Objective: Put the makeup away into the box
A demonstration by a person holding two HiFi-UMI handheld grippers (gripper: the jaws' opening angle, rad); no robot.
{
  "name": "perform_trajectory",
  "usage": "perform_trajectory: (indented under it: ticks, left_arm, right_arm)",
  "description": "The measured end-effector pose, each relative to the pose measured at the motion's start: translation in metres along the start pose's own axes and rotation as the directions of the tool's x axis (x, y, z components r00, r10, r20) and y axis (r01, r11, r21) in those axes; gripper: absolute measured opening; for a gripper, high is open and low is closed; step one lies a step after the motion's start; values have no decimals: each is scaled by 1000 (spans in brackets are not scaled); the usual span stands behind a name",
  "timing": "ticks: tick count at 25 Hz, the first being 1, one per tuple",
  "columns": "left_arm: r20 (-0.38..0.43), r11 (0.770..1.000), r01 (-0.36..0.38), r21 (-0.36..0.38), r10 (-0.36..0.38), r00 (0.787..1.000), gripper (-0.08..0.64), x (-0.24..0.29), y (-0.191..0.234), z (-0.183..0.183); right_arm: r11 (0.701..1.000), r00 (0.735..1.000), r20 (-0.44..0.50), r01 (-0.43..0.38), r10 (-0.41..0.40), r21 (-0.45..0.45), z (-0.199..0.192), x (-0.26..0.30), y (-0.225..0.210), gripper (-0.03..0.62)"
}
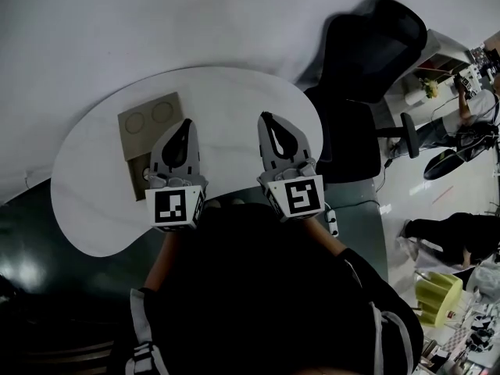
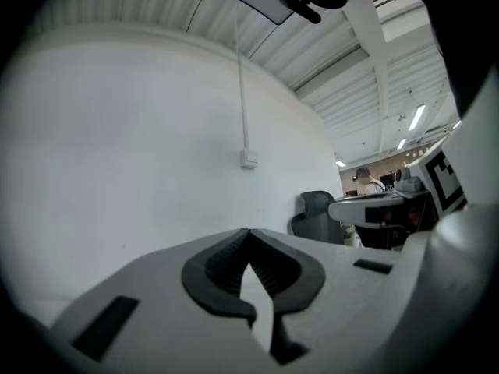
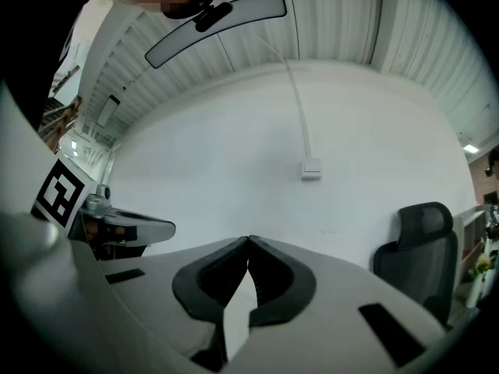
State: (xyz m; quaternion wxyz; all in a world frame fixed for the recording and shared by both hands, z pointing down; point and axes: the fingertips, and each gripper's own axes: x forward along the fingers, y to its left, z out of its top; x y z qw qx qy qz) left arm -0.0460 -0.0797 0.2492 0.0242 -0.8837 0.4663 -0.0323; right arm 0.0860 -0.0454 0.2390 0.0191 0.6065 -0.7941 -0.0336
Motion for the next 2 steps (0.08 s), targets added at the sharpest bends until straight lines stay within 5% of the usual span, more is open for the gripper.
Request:
perform_trajectory:
  ticks: [2]
  left_arm:
    - [-1, 1000, -3, -5, 3, 1000, 8, 1, -2, 1]
  right_arm:
    - [1000, 1000, -1, -4, 4, -1, 0, -1, -1, 23]
